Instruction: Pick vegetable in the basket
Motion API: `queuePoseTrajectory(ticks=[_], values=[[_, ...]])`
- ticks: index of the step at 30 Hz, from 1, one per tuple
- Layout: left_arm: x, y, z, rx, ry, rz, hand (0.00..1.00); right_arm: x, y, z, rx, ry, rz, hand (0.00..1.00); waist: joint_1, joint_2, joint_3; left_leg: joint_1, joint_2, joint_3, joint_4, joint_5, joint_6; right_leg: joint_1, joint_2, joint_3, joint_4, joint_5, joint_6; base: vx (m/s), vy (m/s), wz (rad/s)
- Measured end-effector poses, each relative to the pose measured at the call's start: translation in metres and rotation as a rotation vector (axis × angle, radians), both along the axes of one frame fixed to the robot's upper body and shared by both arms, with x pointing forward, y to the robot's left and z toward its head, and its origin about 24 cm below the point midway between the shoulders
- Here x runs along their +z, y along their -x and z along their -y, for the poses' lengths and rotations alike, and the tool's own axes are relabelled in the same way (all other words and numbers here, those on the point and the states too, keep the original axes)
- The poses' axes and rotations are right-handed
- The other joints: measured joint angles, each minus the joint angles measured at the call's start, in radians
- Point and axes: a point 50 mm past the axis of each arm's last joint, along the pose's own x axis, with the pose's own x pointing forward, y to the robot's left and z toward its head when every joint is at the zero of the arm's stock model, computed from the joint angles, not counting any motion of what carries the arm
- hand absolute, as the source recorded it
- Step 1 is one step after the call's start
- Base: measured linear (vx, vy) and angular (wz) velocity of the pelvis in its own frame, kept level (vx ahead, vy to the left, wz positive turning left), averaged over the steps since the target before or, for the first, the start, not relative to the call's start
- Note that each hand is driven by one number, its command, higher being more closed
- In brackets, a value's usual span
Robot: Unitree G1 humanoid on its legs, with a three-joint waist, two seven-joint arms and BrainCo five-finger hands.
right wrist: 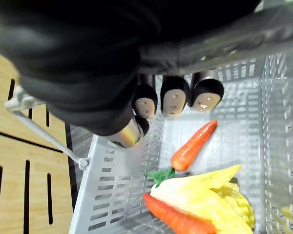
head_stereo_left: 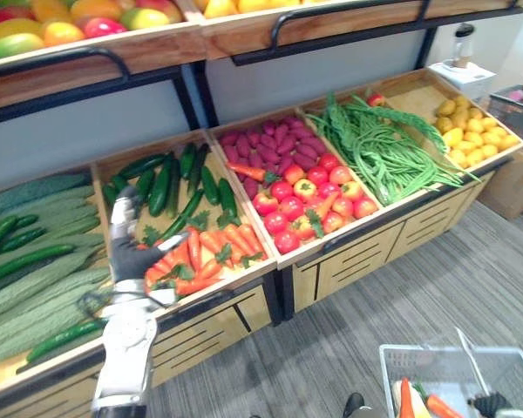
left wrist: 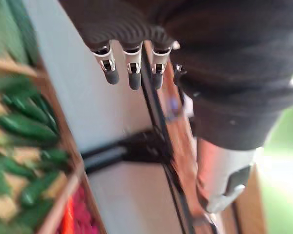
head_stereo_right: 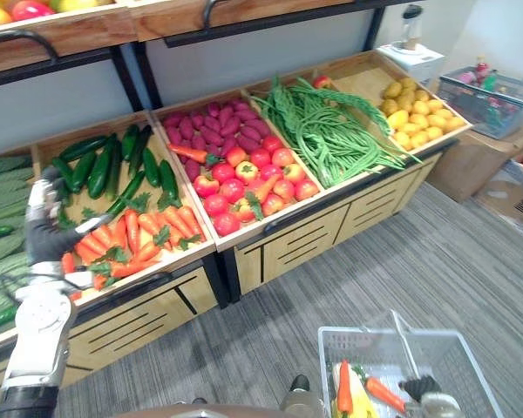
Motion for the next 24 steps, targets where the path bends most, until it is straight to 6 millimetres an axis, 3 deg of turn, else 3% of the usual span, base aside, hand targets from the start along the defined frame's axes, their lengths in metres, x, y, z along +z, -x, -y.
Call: queuePoseTrajectory(ticks=[1,3,4,5,7,10,12,16,20,24], values=[[-0.020,0.014,-0.017,0.150,0.064,-0.051,0.00,-0.002,0.013,0.001,-0.074,-0.003,0.004,1.00,0.012,0.007,-0.005,0.012,-0.003,-0.021,-0.027,0.019,0.000,0.020,0.006,-0.021,-0.014,-0.002,0.002,0.02,-0.029,0.33],[-0.035,0.025,-0.027,0.245,0.108,-0.093,0.00,-0.004,0.020,0.000,-0.094,-0.004,-0.005,1.00,0.014,-0.002,-0.010,0.014,-0.005,-0.036,-0.043,0.025,0.003,0.028,0.006,-0.038,-0.017,-0.007,0.005,0.02,-0.020,0.36],[-0.055,0.043,-0.042,0.381,0.153,-0.154,0.00,-0.007,0.026,-0.003,-0.135,-0.008,-0.002,1.00,0.014,-0.004,-0.028,0.015,-0.007,-0.058,-0.057,0.034,0.004,0.039,0.007,-0.058,-0.019,-0.017,0.010,0.02,-0.014,0.33],[-0.058,0.046,-0.044,0.404,0.159,-0.163,0.00,-0.008,0.026,-0.004,-0.138,-0.011,-0.003,1.00,0.014,-0.007,-0.029,0.015,-0.007,-0.061,-0.057,0.034,0.004,0.041,0.007,-0.060,-0.020,-0.019,0.011,0.04,-0.020,0.34],[-0.083,0.072,-0.056,0.558,0.173,-0.265,0.00,-0.013,0.031,-0.011,-0.169,-0.038,-0.001,1.00,0.023,-0.018,-0.045,0.017,-0.010,-0.081,-0.057,0.035,0.004,0.060,0.007,-0.076,-0.030,-0.025,0.011,0.03,-0.012,0.22],[-0.103,0.089,-0.059,0.631,0.193,-0.355,0.00,-0.016,0.035,-0.015,-0.209,-0.055,0.005,1.00,0.040,-0.023,-0.053,0.023,-0.014,-0.083,-0.057,0.035,0.003,0.068,0.004,-0.078,-0.030,-0.027,0.010,0.02,0.008,0.07],[-0.126,0.113,-0.059,0.730,0.222,-0.457,0.00,-0.018,0.036,-0.018,-0.223,-0.060,0.002,1.00,0.039,-0.021,-0.056,0.031,-0.020,-0.088,-0.058,0.033,0.005,0.081,-0.001,-0.079,-0.034,-0.033,0.010,0.02,0.016,0.06],[-0.156,0.140,-0.047,0.789,0.260,-0.619,0.00,-0.022,0.037,-0.024,-0.243,-0.075,-0.003,1.00,0.039,-0.018,-0.061,0.031,-0.030,-0.095,-0.058,0.032,0.007,0.087,-0.003,-0.078,-0.042,-0.033,0.010,0.01,0.015,0.07],[-0.178,0.155,-0.034,0.669,0.221,-0.832,0.00,-0.026,0.040,-0.031,-0.247,-0.099,-0.015,1.00,0.037,-0.017,-0.061,0.035,-0.032,-0.103,-0.059,0.031,0.007,0.097,-0.002,-0.079,-0.047,-0.033,0.011,0.00,-0.003,0.04],[-0.204,0.179,-0.021,0.575,0.337,-1.049,0.00,-0.029,0.045,-0.035,-0.254,-0.117,-0.034,1.00,0.036,-0.008,-0.067,0.041,-0.032,-0.094,-0.059,0.028,0.007,0.098,-0.001,-0.069,-0.050,-0.034,0.011,0.01,-0.001,-0.05]])
